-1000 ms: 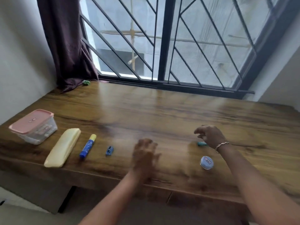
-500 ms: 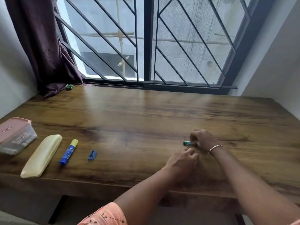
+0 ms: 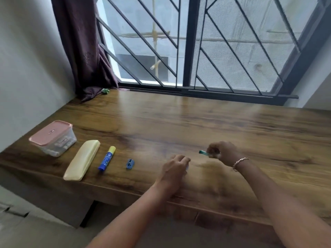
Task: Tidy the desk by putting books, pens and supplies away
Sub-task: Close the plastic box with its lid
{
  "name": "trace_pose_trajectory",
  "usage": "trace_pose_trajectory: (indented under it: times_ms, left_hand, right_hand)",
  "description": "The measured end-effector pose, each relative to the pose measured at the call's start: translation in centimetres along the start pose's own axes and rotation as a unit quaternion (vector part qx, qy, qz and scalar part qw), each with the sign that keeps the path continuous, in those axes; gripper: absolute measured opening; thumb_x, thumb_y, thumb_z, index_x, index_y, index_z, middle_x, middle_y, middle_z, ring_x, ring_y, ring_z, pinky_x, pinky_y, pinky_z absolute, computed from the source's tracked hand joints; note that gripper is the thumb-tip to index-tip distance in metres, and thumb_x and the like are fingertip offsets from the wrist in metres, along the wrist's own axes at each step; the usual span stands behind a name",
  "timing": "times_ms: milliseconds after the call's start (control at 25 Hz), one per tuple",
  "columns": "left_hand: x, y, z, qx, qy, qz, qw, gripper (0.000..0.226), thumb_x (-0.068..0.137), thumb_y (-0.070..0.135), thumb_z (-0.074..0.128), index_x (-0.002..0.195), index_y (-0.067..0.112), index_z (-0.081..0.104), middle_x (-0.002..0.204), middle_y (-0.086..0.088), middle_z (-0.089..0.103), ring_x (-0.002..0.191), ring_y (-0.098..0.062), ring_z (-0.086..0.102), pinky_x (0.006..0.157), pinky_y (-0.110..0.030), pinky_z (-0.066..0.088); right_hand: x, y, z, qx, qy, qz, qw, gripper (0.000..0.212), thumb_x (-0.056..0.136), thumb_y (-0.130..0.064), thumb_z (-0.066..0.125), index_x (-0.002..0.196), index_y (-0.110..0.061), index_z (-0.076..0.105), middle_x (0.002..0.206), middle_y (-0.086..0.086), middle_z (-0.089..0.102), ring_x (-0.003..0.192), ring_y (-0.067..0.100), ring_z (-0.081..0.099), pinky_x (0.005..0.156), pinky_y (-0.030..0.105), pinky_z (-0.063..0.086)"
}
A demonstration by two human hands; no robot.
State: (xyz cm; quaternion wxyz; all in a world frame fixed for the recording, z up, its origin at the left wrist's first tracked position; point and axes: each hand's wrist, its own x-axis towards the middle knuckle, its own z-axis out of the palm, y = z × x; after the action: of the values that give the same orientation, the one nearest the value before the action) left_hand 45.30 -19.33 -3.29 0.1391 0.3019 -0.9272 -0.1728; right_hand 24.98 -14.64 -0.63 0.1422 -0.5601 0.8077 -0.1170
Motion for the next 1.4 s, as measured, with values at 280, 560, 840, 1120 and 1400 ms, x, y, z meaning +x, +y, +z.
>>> trace_pose_trajectory:
  times_ms: [280, 560, 840, 1120, 1400]
  left_hand:
    - [-2.2, -10.3, -5.9, 0.001, 0.089, -0.138, 0.987, 0.041, 0.084, 0.006, 0.061, 0.125, 0.010, 0.056, 0.126, -0.007, 0.057, 0.117, -0.024, 0.051, 0.097, -0.030, 0.041]
    - [-0.9, -15.7, -8.0, -0.001, 0.033, -0.147, 0.989, 0.039, 0.082, -0.002, 0.059, 0.119, 0.008, 0.059, 0.126, -0.007, 0.058, 0.117, -0.023, 0.053, 0.096, -0.027, 0.040]
    - [-1.0, -17.4, -8.0, 0.010, -0.025, -0.119, 0.992, 0.040, 0.083, 0.001, 0.061, 0.122, 0.012, 0.057, 0.127, -0.003, 0.058, 0.114, -0.021, 0.055, 0.097, -0.032, 0.044]
    - [-1.6, -18.0, -8.6, -0.011, -0.031, -0.069, 0.997, 0.047, 0.085, 0.024, 0.066, 0.128, 0.012, 0.052, 0.132, -0.003, 0.053, 0.116, -0.020, 0.054, 0.097, -0.031, 0.045]
    - [-3.2, -16.0, -9.7, -0.080, 0.148, 0.017, 0.986, 0.034, 0.090, 0.018, 0.058, 0.121, 0.002, 0.059, 0.125, -0.016, 0.059, 0.114, -0.031, 0.058, 0.091, -0.035, 0.046]
  right_hand:
    - [2.6, -11.0, 4.8, 0.271, -0.091, 0.077, 0.955, 0.023, 0.075, 0.002, 0.071, 0.064, -0.013, 0.058, 0.061, 0.004, 0.057, 0.040, 0.004, 0.056, 0.049, 0.024, 0.052]
    - [3.1, -16.5, 9.1, 0.288, -0.097, 0.147, 0.941, 0.030, 0.072, 0.001, 0.074, 0.058, -0.016, 0.053, 0.058, 0.004, 0.054, 0.052, 0.019, 0.056, 0.059, 0.035, 0.054]
    - [3.3, -18.2, 10.1, 0.216, -0.033, 0.175, 0.960, 0.036, 0.068, -0.011, 0.080, 0.057, -0.025, 0.049, 0.091, 0.013, 0.071, 0.087, 0.028, 0.068, 0.076, 0.041, 0.057]
    - [2.2, -19.1, 10.3, 0.200, 0.027, 0.190, 0.961, 0.024, 0.071, -0.021, 0.079, 0.073, -0.019, 0.055, 0.094, 0.011, 0.068, 0.089, 0.028, 0.066, 0.079, 0.040, 0.055]
    - [-1.3, -24.2, 10.0, 0.203, 0.213, 0.162, 0.942, 0.019, 0.085, -0.032, 0.063, 0.092, -0.015, 0.066, 0.086, 0.004, 0.070, 0.078, 0.020, 0.064, 0.064, 0.022, 0.038]
